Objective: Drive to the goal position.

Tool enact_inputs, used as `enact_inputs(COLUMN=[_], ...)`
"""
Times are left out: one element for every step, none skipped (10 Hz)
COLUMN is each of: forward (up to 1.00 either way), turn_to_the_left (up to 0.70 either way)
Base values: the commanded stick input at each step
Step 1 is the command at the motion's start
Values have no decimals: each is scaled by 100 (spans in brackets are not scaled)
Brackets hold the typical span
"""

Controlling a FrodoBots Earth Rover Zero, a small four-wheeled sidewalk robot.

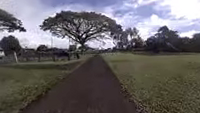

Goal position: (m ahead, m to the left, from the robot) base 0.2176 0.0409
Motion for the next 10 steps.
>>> enact_inputs(forward=[50,50,50,50,50,50,50,50,50,50], turn_to_the_left=[27,15,3,0,0,0,0,0,0,0])
